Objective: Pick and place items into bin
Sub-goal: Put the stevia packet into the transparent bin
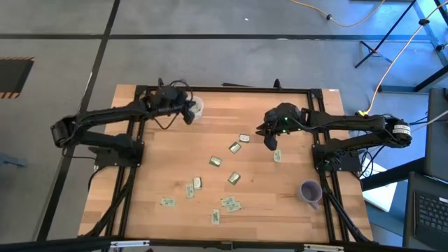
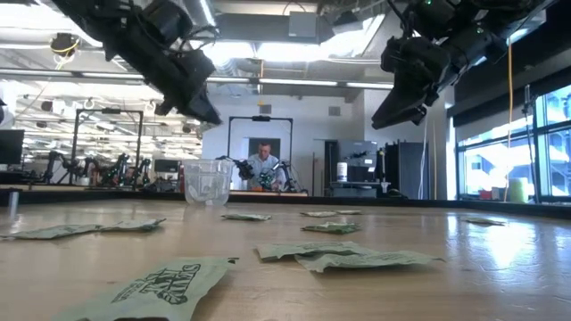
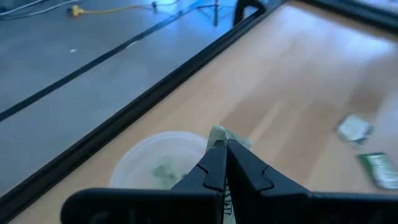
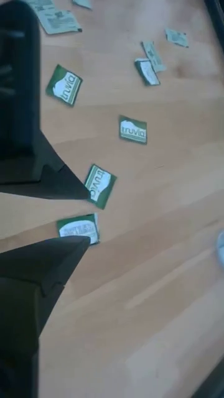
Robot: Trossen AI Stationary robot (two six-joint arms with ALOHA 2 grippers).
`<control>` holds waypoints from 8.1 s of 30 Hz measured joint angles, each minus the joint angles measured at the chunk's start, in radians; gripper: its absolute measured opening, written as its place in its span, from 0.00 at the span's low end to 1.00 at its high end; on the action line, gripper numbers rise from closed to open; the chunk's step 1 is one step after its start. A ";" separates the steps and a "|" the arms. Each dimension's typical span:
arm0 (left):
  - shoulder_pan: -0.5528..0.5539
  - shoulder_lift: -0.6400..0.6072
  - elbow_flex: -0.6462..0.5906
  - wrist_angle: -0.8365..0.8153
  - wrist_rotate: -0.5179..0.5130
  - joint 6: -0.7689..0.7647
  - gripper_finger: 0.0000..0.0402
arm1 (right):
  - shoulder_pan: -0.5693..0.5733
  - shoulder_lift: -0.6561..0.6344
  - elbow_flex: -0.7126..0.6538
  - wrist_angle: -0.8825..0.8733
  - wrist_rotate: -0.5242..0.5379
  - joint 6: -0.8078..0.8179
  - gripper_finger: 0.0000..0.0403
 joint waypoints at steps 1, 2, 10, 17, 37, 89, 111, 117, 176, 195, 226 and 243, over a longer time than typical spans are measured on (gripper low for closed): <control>0.016 0.010 0.000 0.003 0.001 0.003 0.01 | 0.000 0.000 0.000 -0.003 0.000 0.002 0.27; 0.029 0.025 0.000 0.011 0.008 0.003 0.01 | 0.000 0.000 0.000 -0.008 0.001 0.007 0.27; 0.082 0.203 0.002 0.112 0.056 0.020 0.01 | 0.010 0.000 0.000 -0.021 0.004 0.054 0.27; 0.089 0.279 0.002 0.163 0.055 0.030 0.03 | 0.015 0.000 0.000 -0.093 0.079 0.087 0.27; 0.097 0.281 0.002 0.158 0.071 0.019 0.17 | 0.077 -0.300 -0.251 0.025 0.127 0.205 0.27; 0.094 0.008 0.002 0.307 0.185 -0.042 0.19 | 0.313 0.054 -0.248 -0.246 0.110 0.155 0.15; 0.093 0.008 0.002 0.297 0.185 -0.042 0.17 | 0.313 0.127 -0.243 -0.242 0.152 0.124 0.09; 0.091 0.008 0.002 0.277 0.185 -0.042 0.18 | 0.313 0.127 -0.243 -0.244 0.158 0.131 0.01; -0.712 0.005 0.002 -0.486 -0.042 -0.636 0.19 | -0.112 0.881 1.100 -0.206 -0.171 -0.532 0.00; -0.771 0.005 0.002 -0.576 0.028 -0.832 0.19 | -0.127 1.322 1.606 -0.416 -0.089 -0.528 0.00; -0.771 0.005 0.002 -0.576 -0.011 -0.828 0.19 | -0.110 1.320 1.605 -0.412 -0.065 -0.534 0.03; -0.771 0.005 0.002 -0.576 -0.026 -0.829 0.19 | -0.110 1.320 1.604 -0.412 -0.117 -0.533 0.04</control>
